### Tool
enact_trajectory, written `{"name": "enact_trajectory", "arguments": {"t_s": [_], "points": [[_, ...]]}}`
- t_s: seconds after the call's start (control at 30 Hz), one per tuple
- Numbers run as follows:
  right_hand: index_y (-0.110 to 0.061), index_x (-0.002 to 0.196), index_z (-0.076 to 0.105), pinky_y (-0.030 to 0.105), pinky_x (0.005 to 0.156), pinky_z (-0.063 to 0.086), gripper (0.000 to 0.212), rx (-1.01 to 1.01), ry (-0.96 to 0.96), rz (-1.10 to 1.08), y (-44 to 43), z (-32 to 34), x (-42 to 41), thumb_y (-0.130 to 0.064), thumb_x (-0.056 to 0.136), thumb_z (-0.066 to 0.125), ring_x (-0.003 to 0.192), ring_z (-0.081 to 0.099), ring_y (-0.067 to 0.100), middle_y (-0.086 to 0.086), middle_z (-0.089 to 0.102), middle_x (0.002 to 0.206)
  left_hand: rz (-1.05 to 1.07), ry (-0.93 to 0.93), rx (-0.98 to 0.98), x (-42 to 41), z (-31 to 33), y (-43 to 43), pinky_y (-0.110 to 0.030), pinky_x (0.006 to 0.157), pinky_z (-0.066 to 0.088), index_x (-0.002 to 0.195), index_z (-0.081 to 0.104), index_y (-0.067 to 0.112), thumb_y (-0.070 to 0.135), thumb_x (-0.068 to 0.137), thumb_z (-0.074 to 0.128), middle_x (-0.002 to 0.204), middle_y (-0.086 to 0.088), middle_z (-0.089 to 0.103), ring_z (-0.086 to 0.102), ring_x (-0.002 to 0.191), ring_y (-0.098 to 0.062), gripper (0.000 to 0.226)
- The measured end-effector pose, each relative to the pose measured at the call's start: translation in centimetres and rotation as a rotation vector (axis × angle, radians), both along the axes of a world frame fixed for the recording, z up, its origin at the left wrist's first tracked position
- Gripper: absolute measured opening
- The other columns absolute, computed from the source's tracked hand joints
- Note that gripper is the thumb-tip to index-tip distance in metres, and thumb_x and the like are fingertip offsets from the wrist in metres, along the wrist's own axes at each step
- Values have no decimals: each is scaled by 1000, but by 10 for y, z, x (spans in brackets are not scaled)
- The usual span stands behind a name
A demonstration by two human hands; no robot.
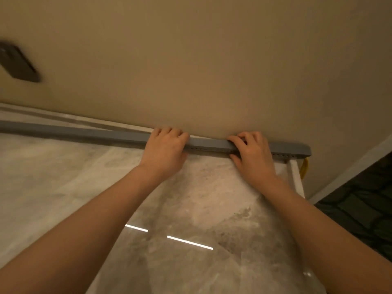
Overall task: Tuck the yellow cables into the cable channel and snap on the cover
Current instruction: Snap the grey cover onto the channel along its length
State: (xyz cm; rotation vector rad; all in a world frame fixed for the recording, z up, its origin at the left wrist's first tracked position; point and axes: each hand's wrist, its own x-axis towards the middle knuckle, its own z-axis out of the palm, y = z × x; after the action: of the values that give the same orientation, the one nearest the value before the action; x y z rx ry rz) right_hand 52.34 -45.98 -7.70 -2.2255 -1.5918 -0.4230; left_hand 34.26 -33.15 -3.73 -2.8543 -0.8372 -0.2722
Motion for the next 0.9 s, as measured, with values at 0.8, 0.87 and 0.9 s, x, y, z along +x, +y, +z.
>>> {"name": "enact_trajectory", "arguments": {"t_s": [0.8, 0.87, 0.9], "points": [[-28, 113, 57, 16, 78, 40, 26, 107, 625, 514, 89, 69, -452, -38, 88, 56, 94, 53, 3, -11, 54, 107, 453, -230, -137, -436, 75, -12, -34, 88, 42, 122, 52, 25, 41, 91, 47, 121, 4, 57, 52, 110, -18, 35], [-33, 110, 57, 10, 73, 39, 23, 88, 725, 534, 95, 63, -486, -39, 88, 56, 90, 54, -2, -16, 54, 104, 480, -239, -175, -468, 68, -7, -34, 89, 41, 122, 51, 26, 42, 92, 46, 121, 5, 56, 51, 110, -17, 35], [-36, 108, 56, 10, 72, 40, 20, 77, 754, 541, 101, 60, -503, -39, 88, 56, 89, 54, -4, -18, 55, 102, 497, -236, -202, -486, 64, -5, -33, 89, 41, 122, 51, 26, 43, 92, 45, 121, 6, 56, 51, 110, -16, 35]]}}
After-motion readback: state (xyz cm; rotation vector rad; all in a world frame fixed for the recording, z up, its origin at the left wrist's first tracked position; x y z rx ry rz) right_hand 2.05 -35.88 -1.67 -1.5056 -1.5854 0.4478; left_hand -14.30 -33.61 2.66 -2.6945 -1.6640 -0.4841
